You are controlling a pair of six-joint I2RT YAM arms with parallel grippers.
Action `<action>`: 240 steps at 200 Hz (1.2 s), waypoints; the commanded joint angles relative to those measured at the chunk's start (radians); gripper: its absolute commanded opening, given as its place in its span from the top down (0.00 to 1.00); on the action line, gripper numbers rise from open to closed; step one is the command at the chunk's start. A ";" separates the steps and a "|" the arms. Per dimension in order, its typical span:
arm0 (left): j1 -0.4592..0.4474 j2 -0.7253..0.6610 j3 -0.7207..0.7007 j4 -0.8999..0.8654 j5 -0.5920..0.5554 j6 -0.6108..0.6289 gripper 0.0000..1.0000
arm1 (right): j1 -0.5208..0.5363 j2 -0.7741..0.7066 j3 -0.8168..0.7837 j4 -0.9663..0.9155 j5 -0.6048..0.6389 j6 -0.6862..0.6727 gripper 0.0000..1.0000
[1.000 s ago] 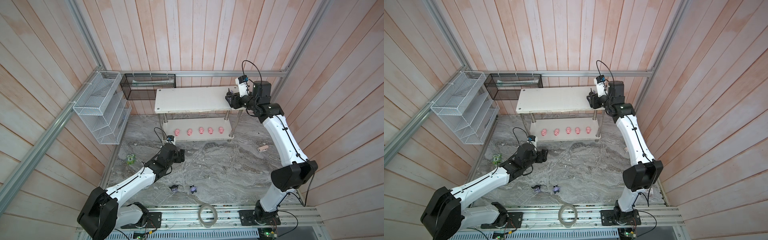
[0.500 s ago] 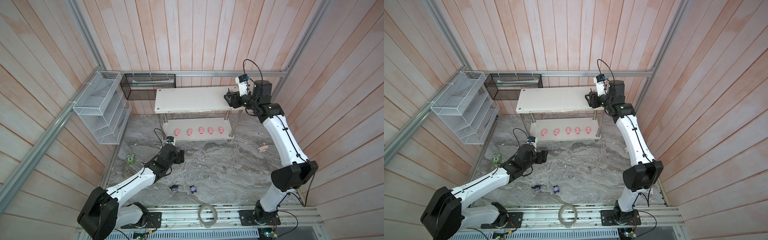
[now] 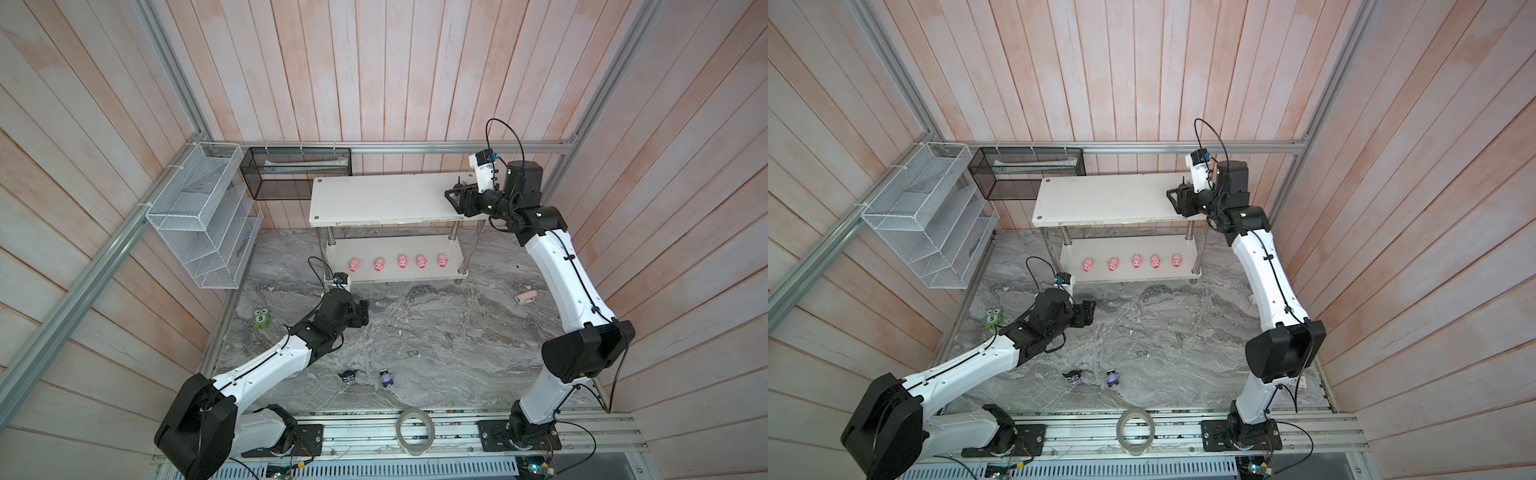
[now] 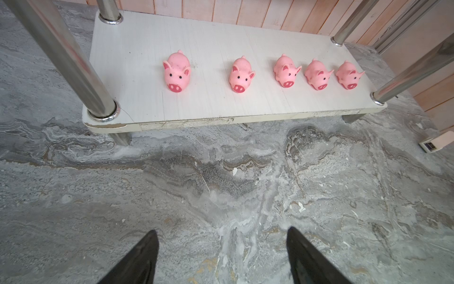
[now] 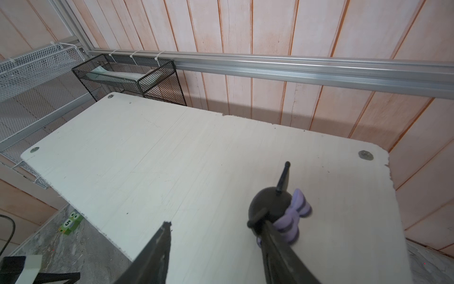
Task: Organize plastic toys on shelves
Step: Place the plastic toy on the shelf.
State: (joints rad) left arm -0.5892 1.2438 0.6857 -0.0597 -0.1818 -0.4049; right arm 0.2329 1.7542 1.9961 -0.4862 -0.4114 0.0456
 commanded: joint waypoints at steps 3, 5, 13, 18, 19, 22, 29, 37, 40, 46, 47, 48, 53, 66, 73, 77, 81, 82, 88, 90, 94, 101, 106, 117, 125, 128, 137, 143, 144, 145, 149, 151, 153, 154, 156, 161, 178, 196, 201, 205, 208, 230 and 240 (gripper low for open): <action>0.003 -0.004 -0.015 0.012 0.012 -0.003 0.18 | -0.001 0.016 0.020 0.025 -0.035 0.020 0.41; 0.004 -0.005 -0.015 0.011 0.012 -0.002 0.18 | -0.001 0.016 0.020 0.024 -0.038 0.021 0.41; 0.004 -0.005 -0.017 0.014 0.012 -0.003 0.18 | 0.000 0.016 0.021 0.025 -0.041 0.023 0.41; 0.003 -0.005 -0.017 0.014 0.011 -0.003 0.18 | 0.000 0.016 0.021 0.027 -0.042 0.025 0.41; 0.004 -0.005 -0.017 0.014 0.011 -0.004 0.18 | 0.000 0.016 0.022 0.026 -0.042 0.025 0.41; 0.003 -0.005 -0.016 0.013 0.011 -0.003 0.18 | 0.000 0.016 0.021 0.027 -0.045 0.026 0.41; 0.004 -0.006 -0.016 0.015 0.011 -0.003 0.18 | 0.002 0.017 0.023 0.026 -0.047 0.027 0.41; 0.005 -0.005 -0.017 0.015 0.012 -0.004 0.18 | 0.002 0.017 0.025 0.027 -0.053 0.028 0.41; 0.003 -0.004 -0.016 0.017 0.013 -0.004 0.18 | 0.003 0.016 0.025 0.028 -0.055 0.029 0.41; 0.004 -0.003 -0.017 0.017 0.013 -0.003 0.18 | 0.003 0.018 0.025 0.029 -0.057 0.031 0.41; 0.004 -0.003 -0.017 0.017 0.013 -0.003 0.18 | 0.004 0.018 0.025 0.028 -0.057 0.030 0.41; 0.004 -0.003 -0.017 0.017 0.013 -0.003 0.18 | 0.004 0.018 0.026 0.029 -0.058 0.030 0.41; 0.003 -0.002 -0.017 0.017 0.013 -0.004 0.18 | 0.005 0.018 0.029 0.028 -0.059 0.032 0.41; 0.005 -0.003 -0.016 0.017 0.014 -0.004 0.18 | 0.004 0.022 0.036 0.025 -0.061 0.033 0.41; 0.004 -0.003 -0.015 0.020 0.015 -0.002 0.18 | 0.007 0.025 0.039 0.022 -0.063 0.034 0.41; 0.004 -0.003 -0.014 0.020 0.015 -0.002 0.18 | 0.007 0.027 0.042 0.022 -0.064 0.033 0.41; 0.005 -0.003 -0.015 0.020 0.015 -0.001 0.18 | 0.006 0.029 0.045 0.020 -0.063 0.033 0.41; 0.005 -0.004 -0.015 0.020 0.015 0.000 0.18 | 0.006 0.028 0.045 0.021 -0.063 0.033 0.41; 0.004 -0.003 -0.014 0.020 0.015 -0.001 0.18 | 0.009 0.031 0.049 0.019 -0.064 0.033 0.41; 0.004 -0.002 -0.013 0.020 0.015 -0.001 0.18 | 0.008 0.031 0.050 0.019 -0.065 0.034 0.41; 0.004 -0.003 -0.012 0.020 0.015 0.001 0.18 | 0.008 0.033 0.051 0.017 -0.064 0.033 0.41; 0.005 -0.001 -0.013 0.019 0.015 0.001 0.18 | 0.010 0.036 0.055 0.017 -0.064 0.033 0.41; 0.006 -0.001 -0.012 0.020 0.015 0.001 0.18 | 0.009 0.039 0.058 0.016 -0.063 0.034 0.41; 0.005 -0.001 -0.014 0.018 0.015 0.001 0.18 | 0.010 0.045 0.067 0.014 -0.064 0.036 0.41; 0.005 0.000 -0.012 0.021 0.015 0.003 0.18 | 0.011 0.051 0.075 0.011 -0.064 0.036 0.41; 0.006 0.001 -0.013 0.021 0.016 0.002 0.18 | 0.010 0.052 0.077 0.010 -0.065 0.036 0.41; 0.006 0.001 -0.012 0.020 0.015 0.002 0.18 | 0.011 0.059 0.086 0.006 -0.066 0.038 0.41; 0.006 0.001 -0.012 0.021 0.016 0.003 0.18 | 0.011 0.063 0.091 0.003 -0.066 0.038 0.41; 0.006 0.000 -0.012 0.021 0.016 0.003 0.18 | 0.011 0.064 0.092 0.003 -0.066 0.038 0.41; 0.006 0.000 -0.012 0.021 0.015 0.002 0.18 | 0.011 0.064 0.093 0.003 -0.065 0.038 0.41; 0.006 0.001 -0.012 0.021 0.016 0.003 0.18 | 0.012 0.067 0.097 0.001 -0.066 0.038 0.41; 0.007 0.002 -0.012 0.021 0.016 0.004 0.18 | 0.012 0.069 0.098 0.000 -0.066 0.037 0.41; 0.008 0.002 -0.012 0.020 0.016 0.003 0.18 | 0.013 0.070 0.100 0.000 -0.066 0.037 0.41; 0.008 0.001 -0.012 0.020 0.015 0.003 0.18 | 0.013 0.070 0.101 0.000 -0.067 0.038 0.41; 0.007 0.000 -0.013 0.020 0.016 0.003 0.18 | 0.013 0.070 0.103 -0.001 -0.066 0.039 0.41; 0.009 0.000 -0.013 0.021 0.016 0.005 0.18 | 0.013 0.074 0.105 -0.002 -0.066 0.038 0.41; 0.012 0.000 -0.013 0.021 0.016 0.005 0.18 | 0.014 0.082 0.116 -0.004 -0.065 0.039 0.42; 0.012 0.002 -0.012 0.022 0.019 0.006 0.18 | 0.015 0.091 0.126 -0.008 -0.065 0.040 0.42; 0.013 0.000 -0.013 0.023 0.019 0.005 0.18 | 0.016 0.094 0.128 -0.009 -0.065 0.039 0.42; 0.014 0.000 -0.015 0.023 0.019 0.005 0.18 | 0.016 0.095 0.130 -0.009 -0.064 0.040 0.42; 0.014 0.001 -0.015 0.025 0.019 0.005 0.18 | 0.016 0.097 0.131 -0.010 -0.065 0.039 0.42; 0.016 0.002 -0.017 0.027 0.021 0.006 0.18 | 0.018 0.108 0.149 -0.018 -0.066 0.040 0.42; 0.018 0.003 -0.018 0.028 0.021 0.006 0.18 | 0.020 0.112 0.157 -0.021 -0.065 0.040 0.42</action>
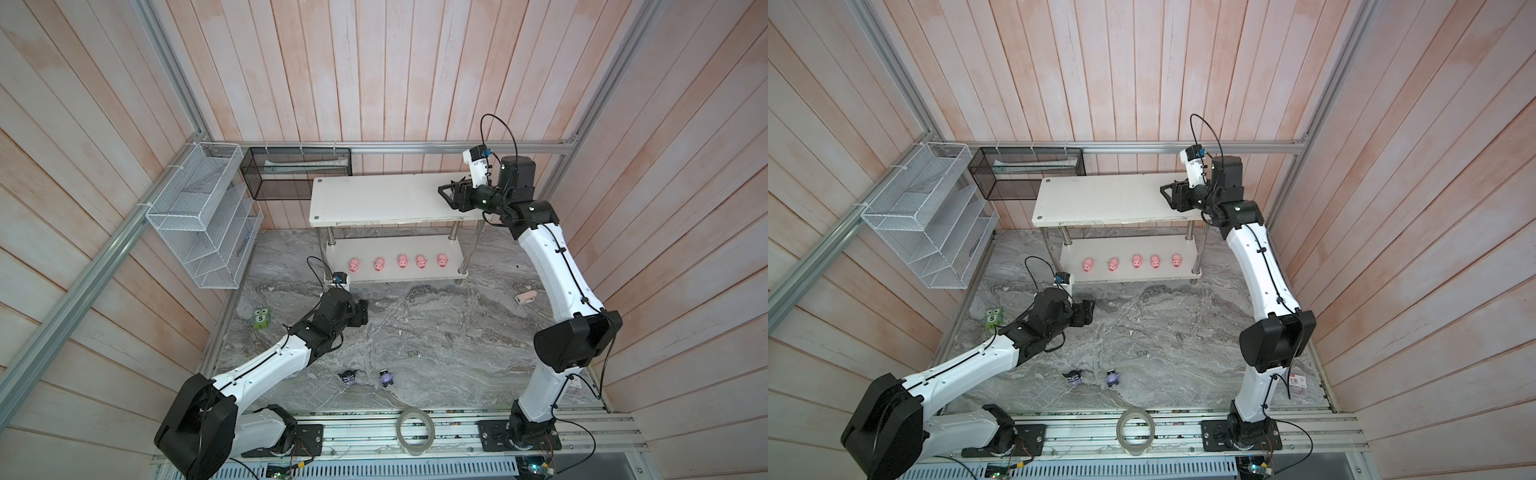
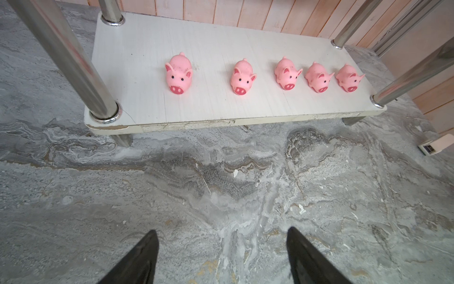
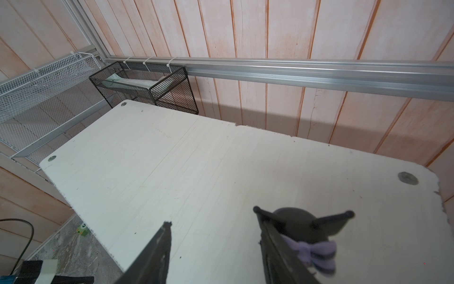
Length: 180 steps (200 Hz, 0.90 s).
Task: Organize plastic toys on shelves
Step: Place the plastic toy on the shelf.
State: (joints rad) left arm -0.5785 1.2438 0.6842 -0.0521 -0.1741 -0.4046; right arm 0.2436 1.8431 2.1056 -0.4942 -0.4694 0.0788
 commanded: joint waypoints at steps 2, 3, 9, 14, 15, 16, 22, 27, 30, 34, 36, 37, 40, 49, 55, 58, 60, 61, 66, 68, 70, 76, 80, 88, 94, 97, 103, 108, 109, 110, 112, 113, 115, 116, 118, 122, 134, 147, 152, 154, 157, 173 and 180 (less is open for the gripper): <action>0.007 0.003 -0.017 0.021 0.014 0.005 0.18 | 0.010 0.024 0.049 -0.015 -0.008 0.007 0.42; 0.006 0.003 -0.017 0.021 0.014 0.005 0.18 | 0.010 0.025 0.050 -0.014 -0.008 0.006 0.42; 0.008 0.004 -0.016 0.023 0.016 0.005 0.18 | 0.011 0.027 0.054 -0.016 -0.007 0.006 0.42; 0.008 0.003 -0.018 0.024 0.017 0.005 0.18 | 0.011 0.028 0.057 -0.016 -0.006 0.008 0.42; 0.008 0.003 -0.017 0.024 0.017 0.005 0.18 | 0.011 0.029 0.059 -0.016 -0.006 0.008 0.42; 0.008 0.003 -0.017 0.023 0.017 0.005 0.18 | 0.012 0.029 0.060 -0.016 -0.006 0.007 0.42; 0.008 0.005 -0.018 0.024 0.017 0.005 0.18 | 0.012 0.033 0.066 -0.019 -0.006 0.006 0.42; 0.008 0.006 -0.019 0.024 0.018 0.004 0.18 | 0.013 0.036 0.074 -0.022 -0.007 0.006 0.41; 0.009 0.006 -0.020 0.024 0.017 0.004 0.18 | 0.014 0.037 0.076 -0.025 -0.006 0.006 0.42; 0.009 0.005 -0.020 0.024 0.018 0.004 0.18 | 0.014 0.039 0.081 -0.028 -0.006 0.005 0.42; 0.009 0.006 -0.020 0.024 0.018 0.004 0.18 | 0.015 0.040 0.084 -0.029 -0.005 0.005 0.41; 0.009 0.005 -0.019 0.024 0.018 0.004 0.18 | 0.016 0.040 0.084 -0.030 -0.006 0.005 0.41; 0.009 0.006 -0.020 0.024 0.018 0.004 0.18 | 0.016 0.042 0.088 -0.032 -0.006 0.005 0.42; 0.009 0.003 -0.021 0.025 0.018 0.003 0.18 | 0.017 0.044 0.094 -0.039 -0.006 0.001 0.42; 0.009 0.004 -0.023 0.026 0.018 0.002 0.18 | 0.017 0.043 0.096 -0.040 -0.004 0.001 0.41; 0.009 0.004 -0.023 0.026 0.017 0.003 0.18 | 0.018 0.042 0.096 -0.041 -0.004 0.000 0.42; 0.009 0.002 -0.024 0.026 0.017 0.002 0.18 | 0.019 0.041 0.096 -0.041 -0.003 0.000 0.42; 0.009 0.002 -0.024 0.026 0.016 0.001 0.18 | 0.019 0.041 0.096 -0.041 -0.002 0.000 0.42; 0.011 0.002 -0.024 0.026 0.016 0.001 0.18 | 0.019 0.040 0.096 -0.042 -0.002 0.000 0.41; 0.011 0.002 -0.025 0.026 0.016 0.001 0.18 | 0.019 0.038 0.096 -0.043 0.000 -0.001 0.42; 0.012 0.002 -0.025 0.026 0.016 0.001 0.18 | 0.019 0.038 0.096 -0.043 -0.001 -0.001 0.41; 0.012 0.001 -0.026 0.026 0.016 0.001 0.18 | 0.019 0.036 0.095 -0.043 0.000 -0.001 0.41; 0.012 0.000 -0.026 0.026 0.016 0.000 0.18 | 0.019 0.033 0.095 -0.042 0.000 -0.003 0.41; 0.012 0.000 -0.026 0.026 0.016 -0.002 0.18 | 0.020 0.027 0.095 -0.040 0.001 -0.004 0.42; 0.011 -0.001 -0.028 0.027 0.016 -0.002 0.18 | 0.020 0.022 0.091 -0.038 0.001 -0.003 0.42; 0.011 -0.001 -0.028 0.026 0.016 -0.001 0.18 | 0.020 0.018 0.089 -0.036 0.000 -0.004 0.42; 0.012 -0.001 -0.028 0.025 0.016 -0.001 0.18 | 0.022 0.010 0.083 -0.030 0.003 -0.006 0.42; 0.012 -0.001 -0.027 0.024 0.015 -0.001 0.18 | 0.023 0.002 0.076 -0.023 0.002 -0.007 0.42; 0.011 -0.001 -0.027 0.024 0.015 -0.001 0.18 | 0.023 0.000 0.074 -0.020 0.002 -0.008 0.42; 0.012 -0.001 -0.027 0.024 0.015 -0.002 0.18 | 0.023 -0.003 0.073 -0.019 0.002 -0.008 0.42; 0.013 -0.001 -0.028 0.024 0.014 -0.002 0.18 | 0.024 -0.007 0.067 -0.014 0.003 -0.008 0.42; 0.013 0.000 -0.028 0.024 0.014 -0.001 0.18 | 0.025 -0.009 0.065 -0.012 0.003 -0.009 0.42; 0.014 -0.001 -0.028 0.024 0.014 -0.001 0.18 | 0.025 -0.013 0.061 -0.008 0.003 -0.010 0.42; 0.013 -0.002 -0.028 0.024 0.014 -0.001 0.18 | 0.026 -0.015 0.060 -0.005 0.003 -0.010 0.42; 0.013 -0.001 -0.028 0.024 0.015 0.000 0.18 | 0.026 -0.019 0.055 -0.001 0.005 -0.009 0.42; 0.013 -0.001 -0.028 0.024 0.015 -0.001 0.18 | 0.028 -0.028 0.046 0.007 0.005 -0.011 0.42; 0.013 0.000 -0.028 0.026 0.014 -0.003 0.18 | 0.030 -0.053 0.020 0.032 0.010 -0.014 0.42; 0.013 0.002 -0.028 0.026 0.014 -0.004 0.18 | 0.034 -0.086 -0.009 0.058 0.012 -0.019 0.42; 0.013 0.002 -0.028 0.026 0.013 -0.003 0.18 | 0.036 -0.099 -0.024 0.069 0.015 -0.023 0.42; 0.013 0.003 -0.029 0.026 0.014 -0.004 0.18 | 0.037 -0.105 -0.030 0.074 0.016 -0.025 0.42; 0.013 0.003 -0.028 0.027 0.015 -0.005 0.18 | 0.037 -0.114 -0.041 0.081 0.019 -0.025 0.42; 0.013 0.006 -0.027 0.029 0.015 -0.006 0.18 | 0.041 -0.164 -0.100 0.130 0.025 -0.031 0.42; 0.014 0.008 -0.028 0.028 0.016 -0.005 0.18 | 0.043 -0.187 -0.128 0.148 0.030 -0.032 0.42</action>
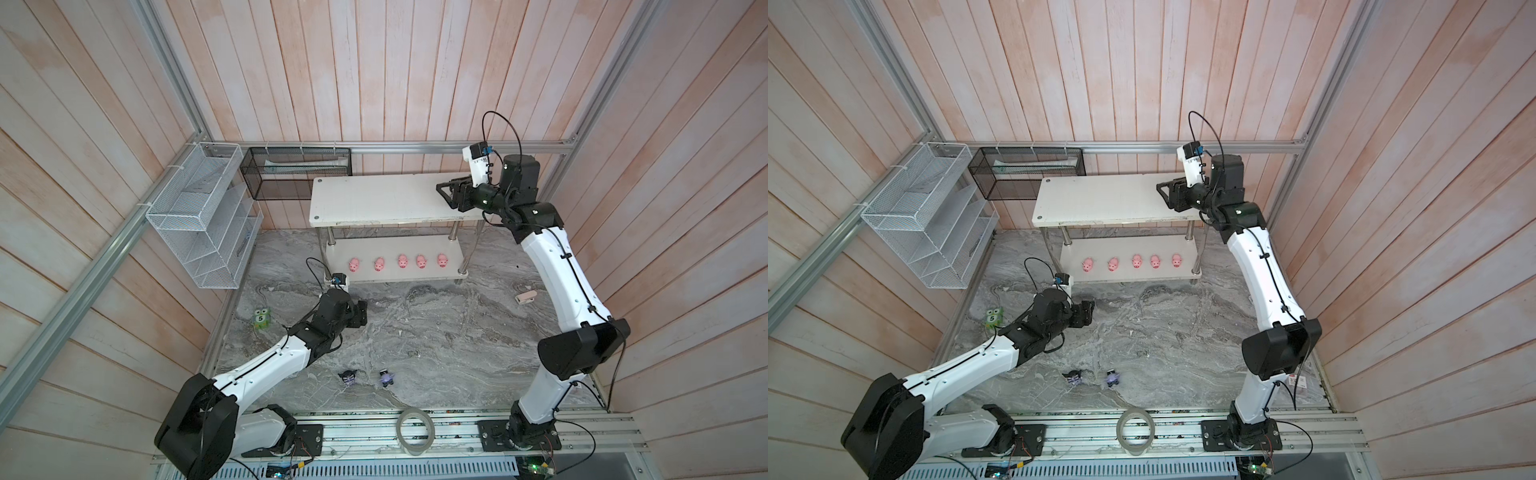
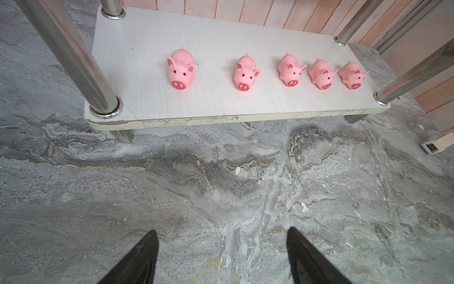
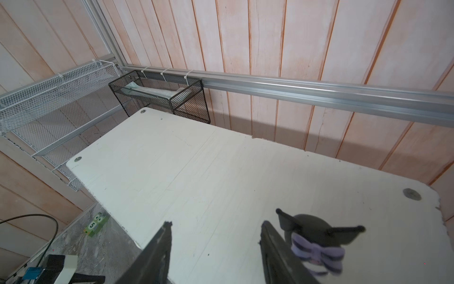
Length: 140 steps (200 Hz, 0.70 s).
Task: Organize plastic toys on shelves
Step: Place the plastic toy on the shelf.
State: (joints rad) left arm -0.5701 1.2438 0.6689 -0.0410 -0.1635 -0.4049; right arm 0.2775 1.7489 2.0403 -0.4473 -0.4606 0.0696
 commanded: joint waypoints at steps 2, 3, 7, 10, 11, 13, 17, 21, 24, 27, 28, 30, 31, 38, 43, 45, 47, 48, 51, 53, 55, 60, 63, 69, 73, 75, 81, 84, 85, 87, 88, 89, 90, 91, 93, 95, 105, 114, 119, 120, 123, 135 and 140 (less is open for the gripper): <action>0.006 0.007 -0.011 0.018 0.005 -0.005 0.18 | 0.010 -0.100 -0.067 0.105 0.024 -0.022 0.42; 0.005 0.007 -0.011 0.017 0.005 -0.005 0.18 | 0.010 -0.101 -0.072 0.108 0.024 -0.023 0.42; 0.005 0.009 -0.011 0.018 0.004 -0.005 0.18 | 0.011 -0.115 -0.087 0.117 0.027 -0.023 0.42; 0.005 0.008 -0.010 0.018 0.003 -0.005 0.18 | 0.012 -0.125 -0.098 0.124 0.028 -0.023 0.42; 0.005 0.008 -0.010 0.019 0.004 -0.005 0.18 | 0.011 -0.128 -0.102 0.126 0.029 -0.024 0.42; 0.005 0.008 -0.011 0.019 0.003 -0.005 0.18 | 0.013 -0.135 -0.108 0.130 0.031 -0.024 0.42; 0.005 0.009 -0.010 0.019 0.003 -0.005 0.18 | 0.014 -0.146 -0.119 0.136 0.034 -0.026 0.42; 0.005 0.010 -0.009 0.019 0.002 -0.006 0.18 | 0.019 -0.162 -0.138 0.142 0.039 -0.028 0.42; 0.006 0.009 -0.008 0.020 0.001 -0.007 0.18 | 0.022 -0.173 -0.152 0.145 0.043 -0.030 0.42; 0.007 0.008 -0.009 0.021 0.000 -0.007 0.18 | 0.025 -0.185 -0.165 0.150 0.050 -0.033 0.42; 0.006 0.008 -0.008 0.021 -0.001 -0.007 0.18 | 0.027 -0.189 -0.169 0.151 0.053 -0.034 0.42; 0.006 0.008 -0.009 0.021 -0.001 -0.007 0.18 | 0.031 -0.198 -0.183 0.154 0.058 -0.037 0.42; 0.006 0.008 -0.010 0.021 -0.001 -0.007 0.18 | 0.033 -0.203 -0.189 0.157 0.061 -0.038 0.42; 0.006 0.007 -0.011 0.023 -0.003 -0.007 0.18 | 0.050 -0.236 -0.234 0.169 0.085 -0.050 0.42; 0.006 0.005 -0.011 0.024 -0.004 -0.008 0.18 | 0.068 -0.261 -0.274 0.179 0.110 -0.062 0.42; 0.006 0.006 -0.011 0.024 -0.005 -0.008 0.18 | 0.076 -0.273 -0.291 0.184 0.119 -0.068 0.42; 0.006 0.004 -0.012 0.024 -0.006 -0.008 0.18 | 0.083 -0.285 -0.307 0.187 0.134 -0.075 0.42; 0.006 0.004 -0.012 0.024 -0.005 -0.008 0.18 | 0.090 -0.292 -0.312 0.190 0.145 -0.079 0.43; 0.006 0.002 -0.012 0.025 -0.007 -0.010 0.18 | 0.108 -0.310 -0.344 0.199 0.173 -0.089 0.43; 0.006 0.002 -0.012 0.026 -0.007 -0.010 0.18 | 0.120 -0.323 -0.363 0.205 0.194 -0.097 0.43; 0.006 0.001 -0.012 0.026 -0.007 -0.009 0.18 | 0.135 -0.336 -0.382 0.211 0.208 -0.107 0.43; 0.007 -0.003 -0.014 0.028 -0.010 -0.011 0.18 | 0.169 -0.362 -0.430 0.221 0.262 -0.134 0.43; 0.008 -0.004 -0.014 0.029 -0.012 -0.011 0.18 | 0.194 -0.384 -0.458 0.225 0.289 -0.149 0.43; 0.007 -0.005 -0.015 0.029 -0.017 -0.014 0.18 | 0.236 -0.416 -0.513 0.236 0.347 -0.173 0.43; 0.007 -0.008 -0.015 0.029 -0.021 -0.014 0.18 | 0.262 -0.443 -0.553 0.246 0.383 -0.180 0.43; 0.006 -0.009 -0.016 0.029 -0.022 -0.015 0.18 | 0.273 -0.455 -0.573 0.252 0.396 -0.181 0.43; 0.009 -0.012 -0.017 0.029 -0.027 -0.016 0.18 | 0.300 -0.486 -0.630 0.271 0.425 -0.175 0.43; 0.010 -0.014 -0.016 0.029 -0.028 -0.017 0.18 | 0.315 -0.503 -0.661 0.280 0.427 -0.164 0.43; 0.010 -0.015 -0.017 0.029 -0.029 -0.017 0.18 | 0.318 -0.508 -0.672 0.281 0.428 -0.160 0.43; 0.010 -0.015 -0.017 0.029 -0.030 -0.017 0.18 | 0.325 -0.517 -0.692 0.286 0.427 -0.150 0.43; 0.010 -0.015 -0.018 0.030 -0.031 -0.017 0.18 | 0.327 -0.522 -0.701 0.292 0.427 -0.146 0.43; 0.010 -0.016 -0.017 0.030 -0.032 -0.017 0.18 | 0.330 -0.527 -0.710 0.295 0.426 -0.141 0.43; 0.010 -0.016 -0.018 0.030 -0.032 -0.018 0.18 | 0.333 -0.532 -0.721 0.299 0.426 -0.135 0.43; 0.010 -0.016 -0.018 0.030 -0.033 -0.018 0.18 | 0.335 -0.536 -0.730 0.303 0.424 -0.128 0.43; 0.011 -0.017 -0.018 0.030 -0.035 -0.019 0.18 | 0.341 -0.547 -0.746 0.311 0.423 -0.116 0.43; 0.012 -0.018 -0.018 0.030 -0.036 -0.020 0.18 | 0.345 -0.557 -0.772 0.320 0.422 -0.102 0.43; 0.014 -0.020 -0.020 0.032 -0.047 -0.025 0.18 | 0.380 -0.601 -0.874 0.365 0.416 -0.045 0.43; 0.015 -0.024 -0.021 0.035 -0.059 -0.031 0.18 | 0.419 -0.635 -0.975 0.409 0.432 -0.007 0.43; 0.017 -0.025 -0.022 0.036 -0.066 -0.037 0.18 | 0.446 -0.650 -1.023 0.427 0.451 0.005 0.43; 0.018 -0.025 -0.022 0.035 -0.067 -0.038 0.18 | 0.451 -0.653 -1.033 0.430 0.456 0.007 0.43; 0.019 -0.026 -0.022 0.038 -0.071 -0.041 0.18 | 0.465 -0.660 -1.059 0.439 0.468 0.014 0.43; 0.021 -0.031 -0.024 0.048 -0.081 -0.052 0.18 | 0.505 -0.667 -1.141 0.455 0.482 0.055 0.43; 0.022 -0.031 -0.024 0.052 -0.086 -0.056 0.18 | 0.514 -0.663 -1.166 0.457 0.469 0.075 0.43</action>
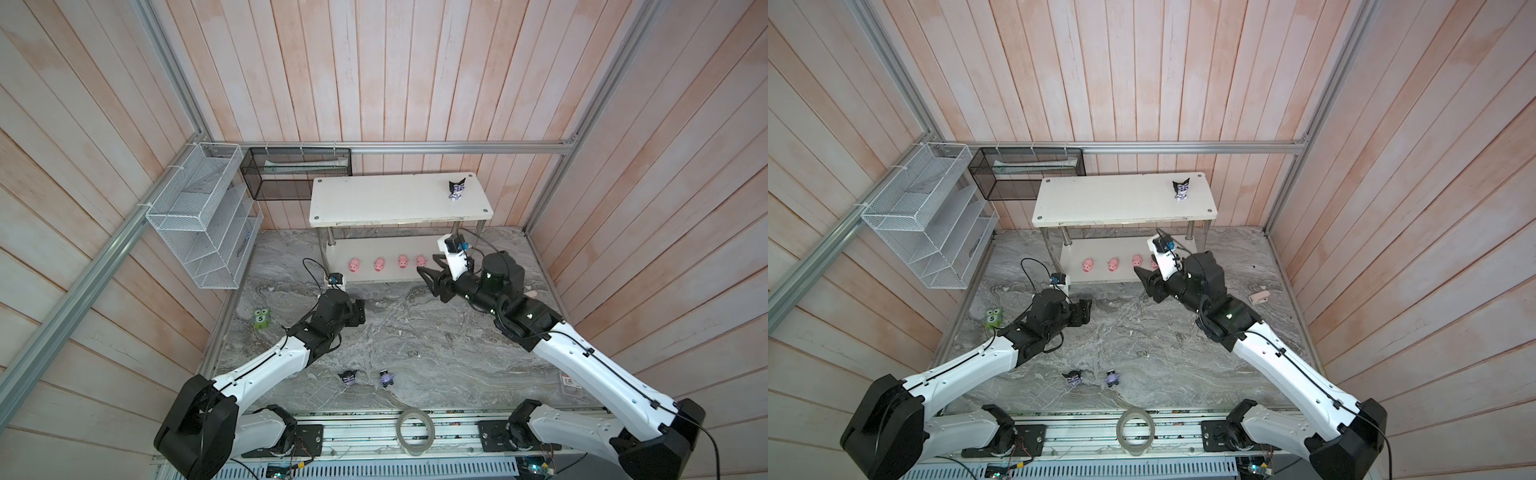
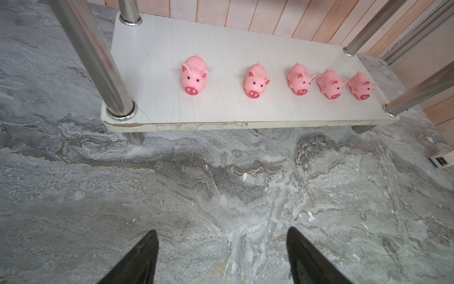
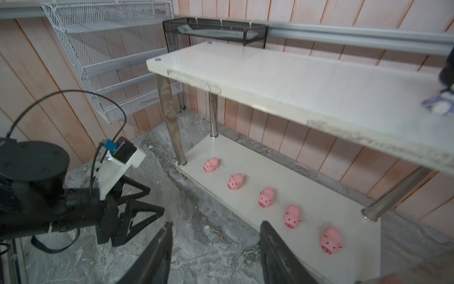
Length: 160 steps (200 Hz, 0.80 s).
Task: Organize plastic toys on shelves
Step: Place the plastic toy on the shelf, then pick up the plastic toy from the bottom-center of the table.
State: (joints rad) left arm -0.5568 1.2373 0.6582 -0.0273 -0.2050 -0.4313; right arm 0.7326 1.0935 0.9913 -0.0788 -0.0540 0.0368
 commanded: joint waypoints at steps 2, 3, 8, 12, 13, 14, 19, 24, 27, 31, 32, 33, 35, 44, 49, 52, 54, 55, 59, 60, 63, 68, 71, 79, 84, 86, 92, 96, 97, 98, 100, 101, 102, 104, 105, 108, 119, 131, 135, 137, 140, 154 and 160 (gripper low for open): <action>0.008 -0.025 -0.014 0.040 -0.047 -0.031 0.18 | 0.062 -0.006 -0.127 0.090 0.057 0.115 0.43; 0.009 -0.025 -0.014 0.040 -0.048 -0.031 0.18 | 0.063 -0.004 -0.132 0.090 0.055 0.119 0.43; 0.009 -0.024 -0.013 0.044 -0.053 -0.034 0.18 | 0.069 0.004 -0.155 0.092 0.038 0.137 0.43; 0.010 -0.023 -0.011 0.044 -0.058 -0.034 0.18 | 0.076 0.010 -0.173 0.094 0.027 0.152 0.43; 0.010 -0.023 -0.011 0.045 -0.059 -0.034 0.18 | 0.077 0.011 -0.176 0.096 0.025 0.156 0.43; 0.009 -0.023 -0.010 0.045 -0.060 -0.034 0.18 | 0.079 0.013 -0.181 0.097 0.022 0.160 0.43; 0.011 -0.021 -0.008 0.046 -0.068 -0.036 0.18 | 0.086 0.020 -0.201 0.102 0.004 0.174 0.43; 0.011 -0.018 -0.005 0.044 -0.077 -0.039 0.18 | 0.095 0.028 -0.219 0.105 -0.012 0.180 0.43; 0.011 -0.018 -0.005 0.044 -0.083 -0.043 0.18 | 0.102 0.031 -0.226 0.105 -0.016 0.181 0.43; 0.011 -0.017 -0.004 0.044 -0.089 -0.047 0.18 | 0.111 0.037 -0.236 0.104 -0.017 0.186 0.43; 0.011 -0.017 -0.004 0.044 -0.089 -0.048 0.18 | 0.113 0.039 -0.238 0.104 -0.017 0.188 0.43; 0.011 -0.017 -0.004 0.044 -0.091 -0.048 0.18 | 0.114 0.039 -0.241 0.103 -0.017 0.188 0.43; 0.011 -0.017 -0.003 0.044 -0.093 -0.051 0.18 | 0.118 0.042 -0.246 0.103 -0.018 0.191 0.43; 0.012 -0.017 -0.007 0.048 -0.101 -0.060 0.18 | 0.133 0.054 -0.263 0.102 -0.040 0.198 0.43; 0.011 -0.019 -0.009 0.052 -0.103 -0.066 0.18 | 0.139 0.062 -0.272 0.098 -0.053 0.201 0.43; 0.011 -0.019 -0.010 0.054 -0.103 -0.071 0.18 | 0.141 0.065 -0.276 0.097 -0.063 0.204 0.43; 0.011 -0.020 -0.010 0.056 -0.103 -0.074 0.18 | 0.144 0.068 -0.279 0.096 -0.068 0.208 0.43; 0.011 -0.020 -0.010 0.056 -0.103 -0.075 0.18 | 0.145 0.069 -0.281 0.095 -0.070 0.210 0.43; 0.011 -0.021 -0.012 0.056 -0.103 -0.080 0.18 | 0.148 0.076 -0.288 0.094 -0.082 0.216 0.43; 0.011 -0.021 -0.012 0.056 -0.103 -0.080 0.18 | 0.149 0.078 -0.289 0.093 -0.086 0.218 0.43; 0.011 -0.022 -0.014 0.058 -0.103 -0.084 0.18 | 0.151 0.080 -0.295 0.093 -0.098 0.220 0.43; 0.011 -0.022 -0.014 0.058 -0.102 -0.088 0.18 | 0.158 0.086 -0.305 0.094 -0.116 0.225 0.43; 0.012 -0.022 -0.014 0.058 -0.102 -0.091 0.18 | 0.161 0.090 -0.310 0.095 -0.125 0.229 0.43; 0.011 -0.025 -0.015 0.057 -0.103 -0.094 0.18 | 0.174 0.101 -0.323 0.095 -0.144 0.236 0.42; 0.011 -0.026 -0.015 0.054 -0.103 -0.095 0.18 | 0.183 0.108 -0.329 0.092 -0.154 0.238 0.41; 0.011 -0.027 -0.015 0.053 -0.103 -0.095 0.18 | 0.185 0.112 -0.330 0.092 -0.159 0.239 0.41; 0.011 -0.028 -0.014 0.050 -0.104 -0.094 0.18 | 0.198 0.121 -0.334 0.087 -0.170 0.239 0.40; 0.011 -0.029 -0.014 0.048 -0.105 -0.094 0.18 | 0.209 0.129 -0.336 0.083 -0.173 0.239 0.40; 0.011 -0.028 -0.014 0.048 -0.106 -0.093 0.18 | 0.212 0.131 -0.336 0.082 -0.173 0.238 0.39; 0.011 -0.028 -0.014 0.047 -0.106 -0.092 0.18 | 0.214 0.133 -0.337 0.080 -0.173 0.237 0.39; 0.011 -0.028 -0.013 0.045 -0.106 -0.092 0.18 | 0.219 0.137 -0.338 0.078 -0.173 0.235 0.39; 0.011 -0.028 -0.014 0.045 -0.106 -0.092 0.18 | 0.222 0.138 -0.338 0.077 -0.172 0.233 0.39; 0.011 -0.029 -0.014 0.044 -0.106 -0.091 0.18 | 0.225 0.140 -0.338 0.076 -0.173 0.233 0.39; 0.011 -0.029 -0.014 0.045 -0.108 -0.091 0.18 | 0.230 0.144 -0.338 0.071 -0.171 0.231 0.39; 0.011 -0.029 -0.013 0.044 -0.108 -0.091 0.18 | 0.231 0.147 -0.338 0.071 -0.171 0.230 0.38; 0.011 -0.029 -0.014 0.044 -0.109 -0.089 0.18 | 0.239 0.152 -0.338 0.065 -0.169 0.225 0.38; 0.011 -0.029 -0.012 0.044 -0.111 -0.086 0.18 | 0.262 0.177 -0.336 0.053 -0.171 0.211 0.37; 0.012 -0.025 -0.006 0.042 -0.111 -0.080 0.18 | 0.279 0.208 -0.328 0.041 -0.175 0.200 0.35; 0.012 -0.025 -0.004 0.041 -0.111 -0.079 0.18 | 0.283 0.217 -0.324 0.040 -0.179 0.198 0.35; 0.012 -0.024 -0.003 0.042 -0.111 -0.078 0.18 | 0.285 0.222 -0.322 0.038 -0.181 0.195 0.34; 0.013 -0.023 -0.003 0.040 -0.112 -0.076 0.18 | 0.289 0.230 -0.319 0.036 -0.183 0.190 0.34; 0.015 -0.022 -0.003 0.039 -0.116 -0.076 0.18 | 0.304 0.268 -0.301 0.025 -0.188 0.172 0.32; 0.016 -0.023 -0.003 0.040 -0.117 -0.075 0.18 | 0.310 0.284 -0.292 0.019 -0.187 0.161 0.31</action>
State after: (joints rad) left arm -0.5484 1.2282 0.6559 0.0147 -0.2970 -0.5095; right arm 1.0210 1.3296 0.6670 -0.0246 -0.2161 0.2337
